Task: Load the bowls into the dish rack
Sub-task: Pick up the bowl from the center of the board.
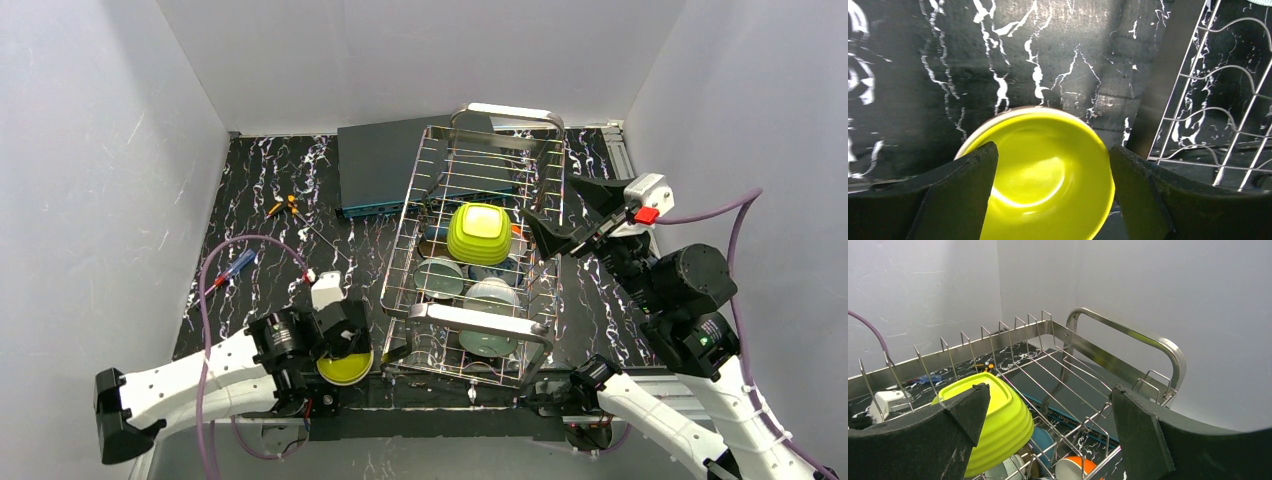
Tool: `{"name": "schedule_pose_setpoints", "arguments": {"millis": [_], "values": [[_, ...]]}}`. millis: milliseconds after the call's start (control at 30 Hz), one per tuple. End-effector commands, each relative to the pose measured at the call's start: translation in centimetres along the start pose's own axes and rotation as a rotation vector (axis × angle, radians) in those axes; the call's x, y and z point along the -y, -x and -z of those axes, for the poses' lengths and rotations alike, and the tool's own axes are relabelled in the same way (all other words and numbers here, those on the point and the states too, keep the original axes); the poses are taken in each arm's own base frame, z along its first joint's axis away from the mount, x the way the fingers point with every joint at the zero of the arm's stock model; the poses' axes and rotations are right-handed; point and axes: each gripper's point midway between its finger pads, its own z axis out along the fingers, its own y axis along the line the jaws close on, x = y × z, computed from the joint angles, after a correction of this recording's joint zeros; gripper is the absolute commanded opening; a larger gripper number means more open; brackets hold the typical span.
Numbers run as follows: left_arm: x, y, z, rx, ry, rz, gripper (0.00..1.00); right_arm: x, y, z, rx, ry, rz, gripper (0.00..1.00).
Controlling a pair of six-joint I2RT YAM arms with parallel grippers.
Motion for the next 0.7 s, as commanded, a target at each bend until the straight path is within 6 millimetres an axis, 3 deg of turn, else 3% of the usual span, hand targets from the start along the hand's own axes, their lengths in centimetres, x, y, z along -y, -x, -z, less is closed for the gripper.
{"name": "schedule_pose_setpoints", "arguments": {"millis": [0,233,433,667], "values": [[4.1,-0.6,-0.9,-0.101,-0.204,0.087,0.78,0.1,0.6,0.3,0.028,-0.010,-0.017,0.99],[4.5,-0.6,-1.6,-0.162,-0.163,0.024,0.74,0.3,0.3,0.4,0.016,-0.020,-0.016,0.99],[5.0,-0.9,-2.5,-0.198,-0.132,0.000,0.45,0.4,0.3,0.4,0.017,-0.026,-0.015,0.99],[5.2,0.5,-1.2,-0.172,-0.135,0.001,0.19,0.3,0.4,0.3,0.022,-0.023,-0.016,0.99]]}}
